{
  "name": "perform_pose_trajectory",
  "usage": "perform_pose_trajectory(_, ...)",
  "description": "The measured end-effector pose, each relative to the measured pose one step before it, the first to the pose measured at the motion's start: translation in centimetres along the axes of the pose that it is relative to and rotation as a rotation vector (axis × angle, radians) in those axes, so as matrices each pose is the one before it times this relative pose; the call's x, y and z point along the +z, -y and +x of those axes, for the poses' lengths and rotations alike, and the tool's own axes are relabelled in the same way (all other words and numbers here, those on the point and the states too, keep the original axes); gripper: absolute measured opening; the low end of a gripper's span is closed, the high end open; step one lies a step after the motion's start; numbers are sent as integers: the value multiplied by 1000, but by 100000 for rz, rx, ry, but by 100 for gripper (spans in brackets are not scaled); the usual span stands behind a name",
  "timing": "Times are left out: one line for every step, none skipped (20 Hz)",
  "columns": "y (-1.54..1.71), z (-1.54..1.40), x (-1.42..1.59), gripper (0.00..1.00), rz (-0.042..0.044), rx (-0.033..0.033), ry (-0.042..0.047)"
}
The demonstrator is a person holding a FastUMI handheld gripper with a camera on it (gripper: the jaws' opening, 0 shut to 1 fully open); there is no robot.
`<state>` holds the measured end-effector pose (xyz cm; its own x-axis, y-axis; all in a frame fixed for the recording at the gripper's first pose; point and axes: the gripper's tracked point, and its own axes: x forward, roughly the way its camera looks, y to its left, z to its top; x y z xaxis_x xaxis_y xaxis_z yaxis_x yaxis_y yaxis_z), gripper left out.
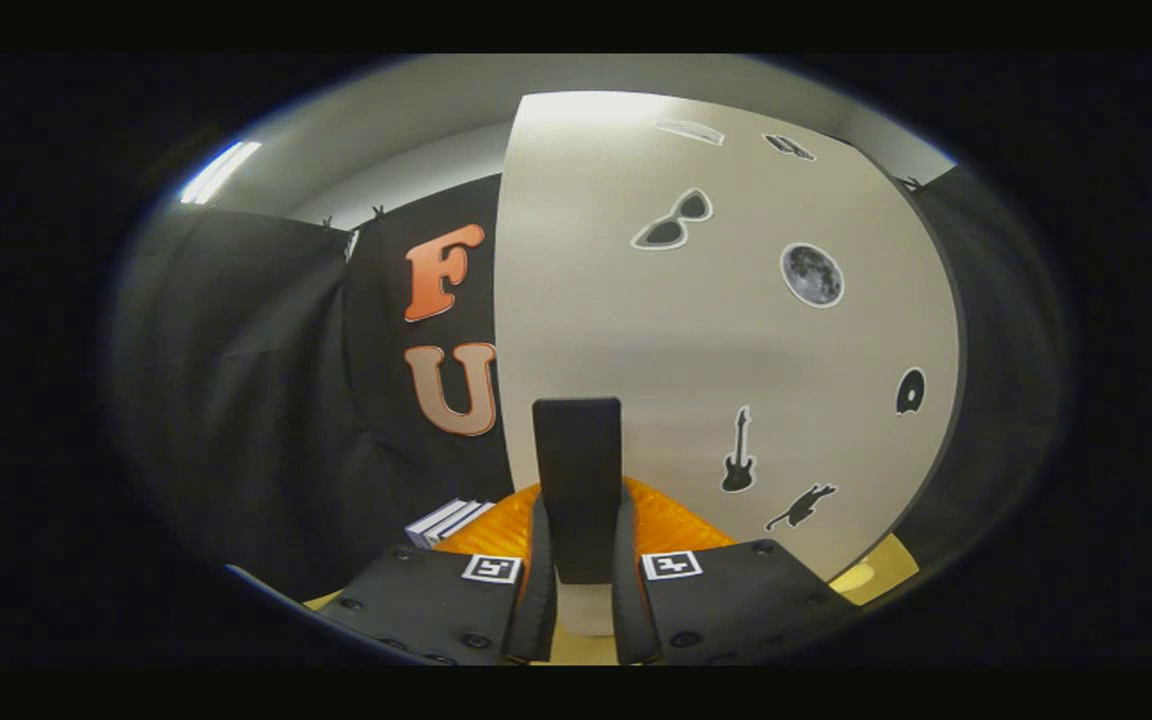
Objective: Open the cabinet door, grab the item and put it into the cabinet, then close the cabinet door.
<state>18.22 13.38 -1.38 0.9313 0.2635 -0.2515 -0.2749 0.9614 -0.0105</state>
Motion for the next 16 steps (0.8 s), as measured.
perform_pose_trajectory(-9, -739, -78, 31, 62, 2781, -805)
perform_pose_trajectory(8, -1443, -136, 31, 617, 3067, -945)
perform_pose_trajectory(65, -1788, -16, 31, 956, 3082, -784)
perform_pose_trajectory(69, -1491, -123, 31, 1009, 2890, -772)
perform_pose_trajectory(105, -1308, -25, 31, 380, 2647, -763)
perform_pose_trajectory(211, -1180, -6, 31, -291, 2037, -569)
perform_pose_trajectory(249, -1338, -234, 31, -662, 1807, -484)
perform_pose_trajectory(258, -1364, -212, 31, -489, 1769, -420)
perform_pose_trajectory(115, -1598, -160, 31, -449, 1595, -395)
perform_pose_trajectory(379, -1359, -97, 30, 83, 1727, -307)
perform_pose_trajectory(45, -356, 129, 30, 122, 1863, -90)
perform_pose_trajectory(271, -422, -38, 30, 182, 1955, -99)
perform_pose_trajectory(348, -571, 33, 30, 181, 1927, -98)
perform_pose_trajectory(309, -633, -29, 30, -164, 1816, 151)
perform_pose_trajectory(280, -963, -4, 30, -256, 1791, 100)
perform_pose_trajectory(219, -436, 155, 30, -381, 2002, -44)
